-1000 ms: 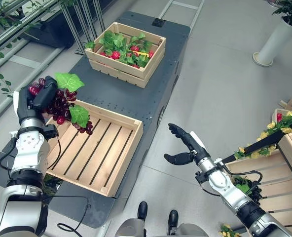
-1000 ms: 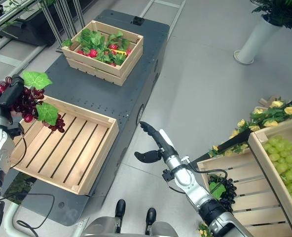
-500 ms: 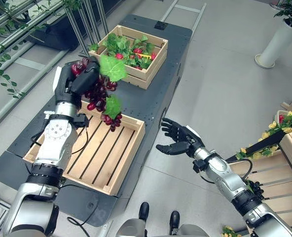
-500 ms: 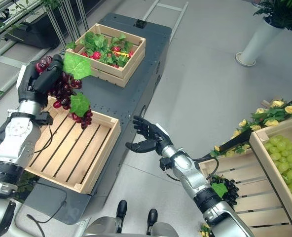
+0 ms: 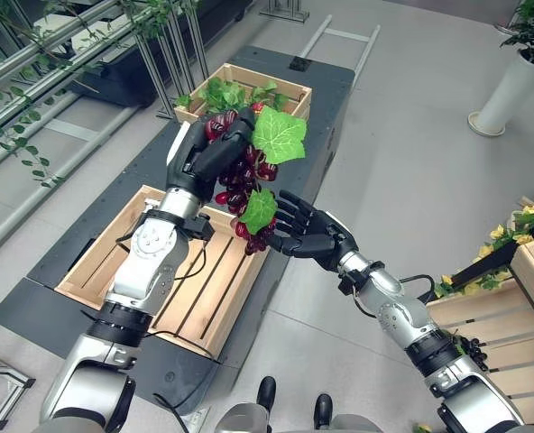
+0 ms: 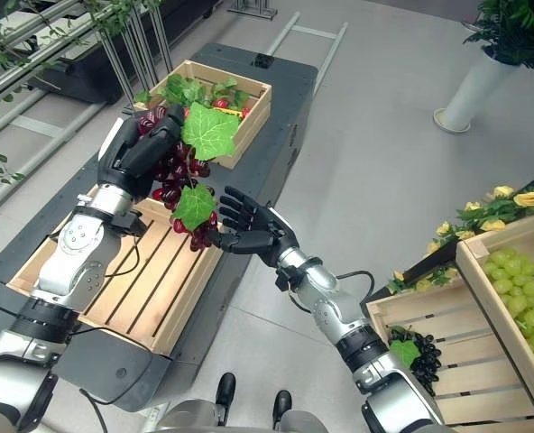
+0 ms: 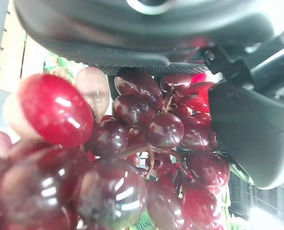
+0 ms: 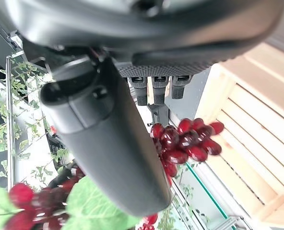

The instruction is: Pick up the fruits from the basket on one side to the basket on the other side

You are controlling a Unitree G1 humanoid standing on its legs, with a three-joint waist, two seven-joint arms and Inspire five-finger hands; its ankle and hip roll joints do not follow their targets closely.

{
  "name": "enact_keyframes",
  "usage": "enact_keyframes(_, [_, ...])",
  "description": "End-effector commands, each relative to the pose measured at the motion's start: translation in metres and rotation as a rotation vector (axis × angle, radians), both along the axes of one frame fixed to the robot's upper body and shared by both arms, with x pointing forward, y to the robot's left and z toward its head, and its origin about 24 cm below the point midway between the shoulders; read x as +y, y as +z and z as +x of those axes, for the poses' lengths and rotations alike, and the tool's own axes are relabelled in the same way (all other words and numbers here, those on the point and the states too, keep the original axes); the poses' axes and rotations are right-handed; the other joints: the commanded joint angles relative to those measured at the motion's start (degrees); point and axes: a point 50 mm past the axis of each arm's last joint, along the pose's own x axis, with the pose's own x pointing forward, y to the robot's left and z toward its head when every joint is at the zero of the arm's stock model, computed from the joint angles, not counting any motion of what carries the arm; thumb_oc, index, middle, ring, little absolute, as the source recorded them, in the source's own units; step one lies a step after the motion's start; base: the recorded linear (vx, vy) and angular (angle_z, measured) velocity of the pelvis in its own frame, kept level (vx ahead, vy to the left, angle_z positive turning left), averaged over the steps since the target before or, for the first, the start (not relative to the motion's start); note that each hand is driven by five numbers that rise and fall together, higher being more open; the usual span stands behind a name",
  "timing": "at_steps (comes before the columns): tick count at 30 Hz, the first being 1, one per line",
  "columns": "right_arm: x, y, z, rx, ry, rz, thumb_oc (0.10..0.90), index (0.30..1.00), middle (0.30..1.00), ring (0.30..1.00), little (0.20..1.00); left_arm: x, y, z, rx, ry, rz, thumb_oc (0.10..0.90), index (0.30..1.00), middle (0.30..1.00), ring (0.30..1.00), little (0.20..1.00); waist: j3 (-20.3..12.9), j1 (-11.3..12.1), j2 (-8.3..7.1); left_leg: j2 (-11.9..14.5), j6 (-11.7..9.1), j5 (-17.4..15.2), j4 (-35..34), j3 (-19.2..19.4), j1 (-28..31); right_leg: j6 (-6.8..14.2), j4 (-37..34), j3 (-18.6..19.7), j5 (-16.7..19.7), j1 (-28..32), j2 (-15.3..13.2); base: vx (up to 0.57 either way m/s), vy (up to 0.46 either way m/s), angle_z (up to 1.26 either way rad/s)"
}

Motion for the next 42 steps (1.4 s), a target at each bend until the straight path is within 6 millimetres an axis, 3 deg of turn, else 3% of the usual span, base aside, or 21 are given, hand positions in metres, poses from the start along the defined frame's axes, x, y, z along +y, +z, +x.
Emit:
enact_keyframes(1, [0.013, 0.041, 0.009, -0.156, 0.008, 0.106, 0.800, 0.900, 0.900, 0.900, 0.900, -0.025, 0.036, 0.003, -0.147, -0.121, -0.080, 0.400, 0.300, 0.300, 0.300, 0.300, -12.86, 0.24, 0.66, -0.58, -2.77, -5.84, -0.21, -0.13, 0.22, -2.26, 0.56, -1.41, -1.00, -0.91, 1.42, 0.00, 0.000, 0.00])
enact_keyframes(15, [0.037, 0.055, 0.003, -0.208, 0.145, 0.173, 0.800, 0.900, 0.900, 0.900, 0.900, -0.055, 0.033, -0.005, -0.116, -0.276, -0.054, 0.400, 0.300, 0.300, 0.300, 0.300, -13.65, 0.05, 0.69, -0.27, -2.75, -5.97, -0.21, 0.79, 0.47, -2.30, 0.08, -0.74, -0.83, -0.72, 1.68, 0.00, 0.000, 0.00])
enact_keyframes(21, [0.044, 0.058, -0.007, -0.165, 0.263, 0.346, 0.800, 0.900, 0.900, 0.900, 0.900, -0.047, 0.022, -0.001, -0.082, -0.241, -0.041, 0.400, 0.300, 0.300, 0.300, 0.300, -13.84, -0.35, 0.79, -0.12, -2.60, -6.15, -0.21, 1.94, 0.64, -2.08, 0.08, -0.29, -0.84, -0.89, 1.65, -0.01, 0.004, -0.05])
enact_keyframes(29, [0.045, 0.055, -0.011, -0.148, 0.261, 0.479, 0.800, 0.900, 0.900, 0.900, 0.900, -0.046, 0.012, 0.006, -0.021, -0.240, -0.082, 0.400, 0.300, 0.300, 0.300, 0.300, -14.15, -1.19, 1.21, 0.13, -2.48, -6.34, -0.21, 3.02, 0.74, -1.77, 0.08, 0.46, -0.61, -1.22, 1.55, 0.00, 0.005, -0.05])
enact_keyframes(30, [0.044, 0.056, -0.011, -0.151, 0.252, 0.490, 0.725, 0.787, 0.787, 0.787, 0.787, -0.046, 0.011, 0.006, -0.020, -0.241, -0.079, 0.400, 0.300, 0.300, 0.300, 0.300, -14.19, -1.28, 1.27, 0.16, -2.47, -6.39, -0.21, 3.13, 0.73, -1.74, 0.08, 0.62, -0.61, -1.29, 1.57, 0.00, 0.009, -0.11])
enact_keyframes(32, [0.043, 0.057, -0.011, -0.158, 0.230, 0.481, 0.400, 0.300, 0.300, 0.300, 0.300, -0.046, 0.008, 0.005, -0.019, -0.236, -0.068, 0.400, 0.300, 0.300, 0.300, 0.300, -14.23, -1.48, 1.35, 0.14, -2.39, -6.47, -0.21, 3.27, 0.80, -1.71, 0.08, 0.94, -0.60, -1.33, 1.62, 0.01, 0.009, -0.11])
enact_keyframes(42, [0.033, 0.053, -0.007, -0.149, 0.153, 0.506, 0.400, 0.300, 0.300, 0.300, 0.300, -0.032, 0.004, 0.010, -0.010, -0.145, -0.082, 0.400, 0.300, 0.300, 0.300, 0.300, -14.05, -2.07, 1.52, 0.39, -2.25, -6.83, -0.21, 4.25, 1.09, -1.64, 0.08, 1.68, -0.57, -1.40, 1.62, 0.01, 0.005, -0.08])
